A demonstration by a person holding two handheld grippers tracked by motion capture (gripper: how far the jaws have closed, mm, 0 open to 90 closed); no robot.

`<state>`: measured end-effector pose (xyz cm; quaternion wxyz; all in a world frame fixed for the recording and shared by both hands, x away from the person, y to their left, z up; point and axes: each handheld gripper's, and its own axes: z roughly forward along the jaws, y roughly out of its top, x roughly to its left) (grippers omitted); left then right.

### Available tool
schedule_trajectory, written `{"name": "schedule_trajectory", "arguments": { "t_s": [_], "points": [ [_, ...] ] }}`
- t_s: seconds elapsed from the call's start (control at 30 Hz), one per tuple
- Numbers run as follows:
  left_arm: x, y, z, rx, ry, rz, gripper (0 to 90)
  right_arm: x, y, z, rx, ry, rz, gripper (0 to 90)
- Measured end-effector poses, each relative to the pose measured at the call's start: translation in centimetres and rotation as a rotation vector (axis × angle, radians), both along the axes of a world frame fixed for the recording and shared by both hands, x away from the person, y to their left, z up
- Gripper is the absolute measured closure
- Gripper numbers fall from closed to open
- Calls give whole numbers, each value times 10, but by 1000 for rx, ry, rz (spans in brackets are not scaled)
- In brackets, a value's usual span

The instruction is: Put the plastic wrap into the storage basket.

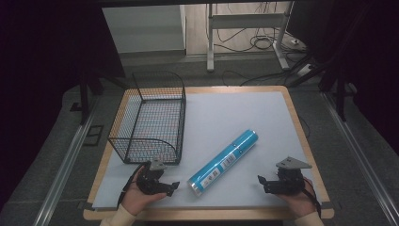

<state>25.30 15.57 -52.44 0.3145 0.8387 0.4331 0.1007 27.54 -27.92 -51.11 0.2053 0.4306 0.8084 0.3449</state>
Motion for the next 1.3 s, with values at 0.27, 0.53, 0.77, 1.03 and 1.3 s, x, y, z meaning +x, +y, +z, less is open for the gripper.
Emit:
{"name": "schedule_trajectory", "arguments": {
  "t_s": [0.27,0.53,0.77,1.03,1.3],
  "points": [
    [-2,-2,1,0,-2,-7,176,-2,0,2,-4,-5,-2,80],
    [-1,-2,4,3,0,-4,177,0,0,0,2,15,-11,77],
    [-3,-7,18,10,-16,-3,177,0,0,1,-9,13,-13,78],
    [-3,-16,32,17,-30,-10,179,-1,1,0,-5,13,-13,79],
    [-3,-26,46,-4,-40,-30,180,-2,0,0,-16,13,-20,84]
  ]
}}
